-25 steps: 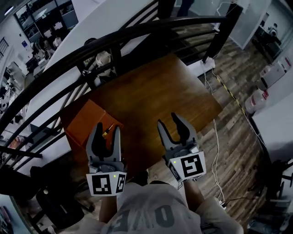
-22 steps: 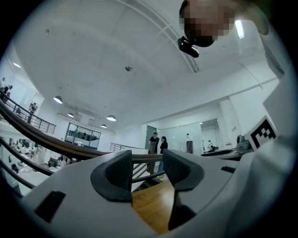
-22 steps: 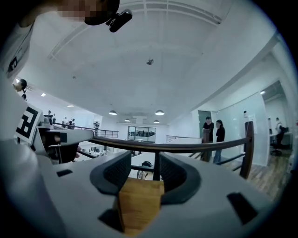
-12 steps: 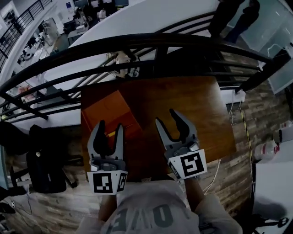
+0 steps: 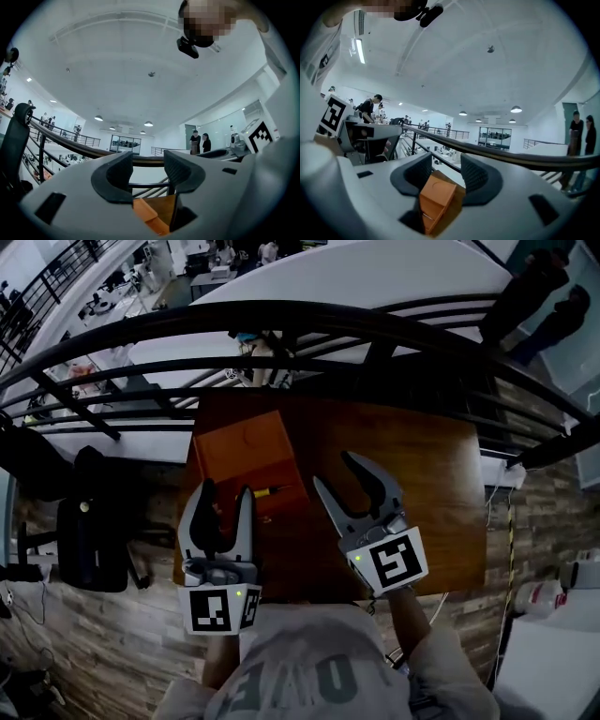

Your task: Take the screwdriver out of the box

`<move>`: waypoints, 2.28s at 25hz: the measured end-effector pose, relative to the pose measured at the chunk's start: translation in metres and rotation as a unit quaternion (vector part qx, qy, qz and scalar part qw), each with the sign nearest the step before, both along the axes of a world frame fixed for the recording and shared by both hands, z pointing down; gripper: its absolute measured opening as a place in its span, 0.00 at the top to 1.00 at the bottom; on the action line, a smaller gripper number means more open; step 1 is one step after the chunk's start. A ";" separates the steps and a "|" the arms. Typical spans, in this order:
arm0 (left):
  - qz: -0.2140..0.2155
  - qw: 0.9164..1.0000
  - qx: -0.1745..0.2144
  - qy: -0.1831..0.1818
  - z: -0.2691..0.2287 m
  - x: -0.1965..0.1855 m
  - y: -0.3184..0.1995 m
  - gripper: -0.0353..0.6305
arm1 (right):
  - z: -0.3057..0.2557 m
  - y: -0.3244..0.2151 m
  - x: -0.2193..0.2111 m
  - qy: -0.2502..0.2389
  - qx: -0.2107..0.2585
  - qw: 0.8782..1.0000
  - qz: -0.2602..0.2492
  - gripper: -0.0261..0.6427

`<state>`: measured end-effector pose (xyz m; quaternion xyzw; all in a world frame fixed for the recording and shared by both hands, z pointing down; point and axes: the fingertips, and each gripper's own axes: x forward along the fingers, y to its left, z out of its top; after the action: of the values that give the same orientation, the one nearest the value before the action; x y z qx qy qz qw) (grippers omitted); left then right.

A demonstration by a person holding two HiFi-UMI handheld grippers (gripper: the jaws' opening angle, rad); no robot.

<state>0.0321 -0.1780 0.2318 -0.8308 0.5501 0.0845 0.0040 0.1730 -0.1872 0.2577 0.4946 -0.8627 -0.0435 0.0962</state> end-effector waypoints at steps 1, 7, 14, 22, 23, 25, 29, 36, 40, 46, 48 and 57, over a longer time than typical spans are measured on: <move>-0.004 1.000 0.000 -0.001 0.000 -0.002 -0.001 0.64 | 0.004 -0.002 -0.005 0.008 -0.010 1.000 -0.018 0.69; -0.031 1.000 -0.005 0.001 0.012 -0.019 -0.006 0.64 | 0.042 -0.019 -0.051 0.102 -0.050 0.982 -0.151 0.64; -0.051 0.998 -0.036 0.001 0.049 -0.041 -0.014 0.64 | 0.127 -0.036 -0.103 0.282 -0.092 0.915 -0.272 0.62; -0.083 0.992 -0.097 0.005 0.098 -0.066 -0.002 0.64 | 0.222 -0.029 -0.137 0.402 -0.131 0.835 -0.354 0.60; -0.087 0.991 -0.103 0.004 0.103 -0.069 -0.001 0.64 | 0.230 -0.029 -0.139 0.409 -0.137 0.827 -0.360 0.60; -0.097 0.989 -0.112 0.010 0.112 -0.075 0.001 0.64 | 0.245 -0.029 -0.142 0.422 -0.152 0.814 -0.369 0.60; -0.114 0.985 -0.129 0.021 0.129 -0.090 0.005 0.64 | 0.273 -0.032 -0.146 0.443 -0.183 0.797 -0.368 0.60; -0.139 0.979 -0.143 0.036 0.148 -0.108 0.011 0.64 | 0.301 -0.032 -0.148 0.464 -0.211 0.775 -0.374 0.60; -0.142 0.978 -0.147 0.040 0.153 -0.109 0.011 0.64 | 0.313 -0.030 -0.148 0.464 -0.233 0.765 -0.380 0.60; -0.148 0.975 -0.157 0.045 0.163 -0.116 0.010 0.64 | 0.322 -0.032 -0.150 0.457 -0.259 0.760 -0.381 0.63; -0.150 0.974 -0.161 0.047 0.166 -0.120 0.010 0.64 | 0.323 -0.032 -0.151 0.454 -0.269 0.758 -0.383 0.65; -0.153 0.973 -0.166 0.052 0.174 -0.127 0.009 0.64 | 0.325 -0.030 -0.153 0.431 -0.311 0.751 -0.391 0.69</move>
<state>-0.0950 -0.1687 0.4056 -0.7199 0.6768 0.0336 -0.1502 0.0204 -0.2168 0.5829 -0.0144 -0.8138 -0.0152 0.5808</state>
